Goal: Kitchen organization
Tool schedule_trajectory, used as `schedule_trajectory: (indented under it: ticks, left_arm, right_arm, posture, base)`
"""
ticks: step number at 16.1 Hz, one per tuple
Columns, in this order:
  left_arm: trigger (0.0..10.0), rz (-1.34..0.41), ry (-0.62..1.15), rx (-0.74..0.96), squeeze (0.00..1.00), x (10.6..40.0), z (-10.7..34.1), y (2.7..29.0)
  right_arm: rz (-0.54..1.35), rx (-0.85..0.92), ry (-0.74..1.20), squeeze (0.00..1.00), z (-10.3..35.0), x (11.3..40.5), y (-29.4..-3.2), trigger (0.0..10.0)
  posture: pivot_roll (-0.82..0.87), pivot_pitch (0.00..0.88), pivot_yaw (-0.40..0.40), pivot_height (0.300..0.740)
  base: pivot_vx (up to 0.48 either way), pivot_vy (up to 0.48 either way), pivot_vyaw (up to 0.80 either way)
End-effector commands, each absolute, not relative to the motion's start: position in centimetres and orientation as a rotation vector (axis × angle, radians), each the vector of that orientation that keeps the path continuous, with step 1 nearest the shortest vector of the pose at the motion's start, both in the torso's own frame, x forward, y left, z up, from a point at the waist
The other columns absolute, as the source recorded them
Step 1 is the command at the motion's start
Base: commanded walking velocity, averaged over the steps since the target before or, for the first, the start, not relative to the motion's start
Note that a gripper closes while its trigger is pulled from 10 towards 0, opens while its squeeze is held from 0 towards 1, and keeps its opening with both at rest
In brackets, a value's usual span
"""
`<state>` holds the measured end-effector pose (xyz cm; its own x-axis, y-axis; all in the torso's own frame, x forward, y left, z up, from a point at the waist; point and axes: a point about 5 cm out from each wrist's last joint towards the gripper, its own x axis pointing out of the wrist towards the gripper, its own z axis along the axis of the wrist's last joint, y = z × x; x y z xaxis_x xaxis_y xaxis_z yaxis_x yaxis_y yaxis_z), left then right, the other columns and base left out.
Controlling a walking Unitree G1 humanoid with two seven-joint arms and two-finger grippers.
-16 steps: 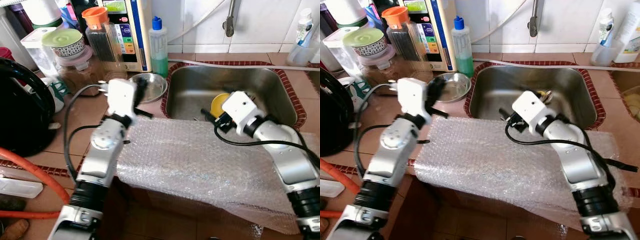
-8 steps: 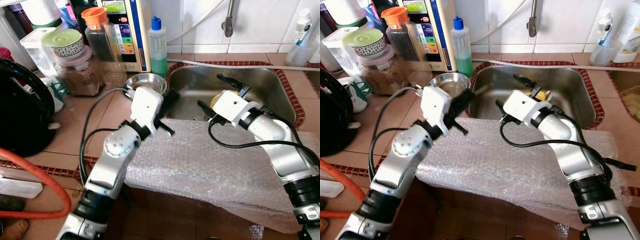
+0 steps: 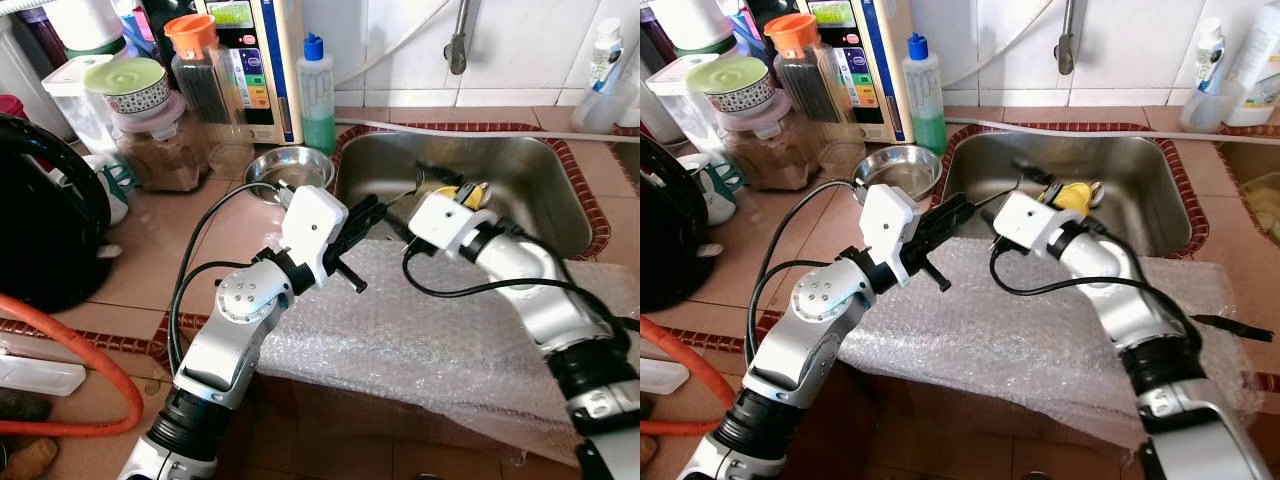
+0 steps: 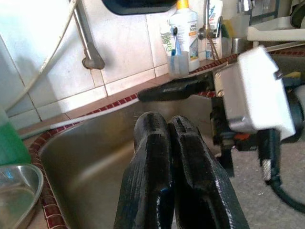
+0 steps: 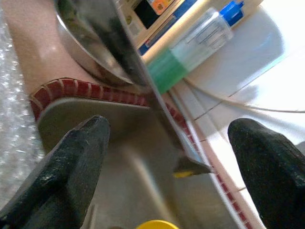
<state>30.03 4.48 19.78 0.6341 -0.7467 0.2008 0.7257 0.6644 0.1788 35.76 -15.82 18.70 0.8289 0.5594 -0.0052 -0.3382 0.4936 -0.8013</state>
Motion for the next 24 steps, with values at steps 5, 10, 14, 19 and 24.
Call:
schedule_trajectory:
  ticks: [5,10,14,19,24]
  left_arm:
    - [0.0,-0.852,-0.274,0.095,0.00,29.8,20.1,4.5]
    - [0.0,-0.842,-0.269,0.101,0.00,29.9,20.0,4.7]
    - [0.0,-0.842,-0.265,0.108,0.00,29.8,19.9,4.8]
    - [2.0,-0.833,-0.267,0.132,0.00,30.1,19.8,4.9]
    - [4.7,-0.820,-0.266,0.142,0.00,30.3,19.9,5.1]
  right_arm:
    - [0.634,-0.969,-0.334,0.00,18.9,36.3,-13.5,0.0]
    - [0.660,-0.998,-0.351,0.00,19.0,36.7,-13.0,0.0]
    - [0.622,-0.966,-0.324,0.00,19.1,37.0,-14.1,0.0]
    - [0.632,-0.976,-0.314,0.00,18.6,36.8,-14.4,0.0]
    - [0.616,-0.979,-0.336,0.00,19.2,37.1,-14.5,0.0]
  posture:
    - [-0.31,0.081,0.129,0.740]
    - [-0.30,0.081,0.125,0.740]
    - [-0.31,0.085,0.127,0.740]
    - [-0.31,0.087,0.127,0.740]
    - [-0.31,0.087,0.125,0.740]
  base:
    - [0.000,0.000,0.00]
    - [0.000,0.000,0.00]
    - [0.000,0.000,0.00]
    - [0.000,0.000,0.00]
    - [0.000,0.000,0.00]
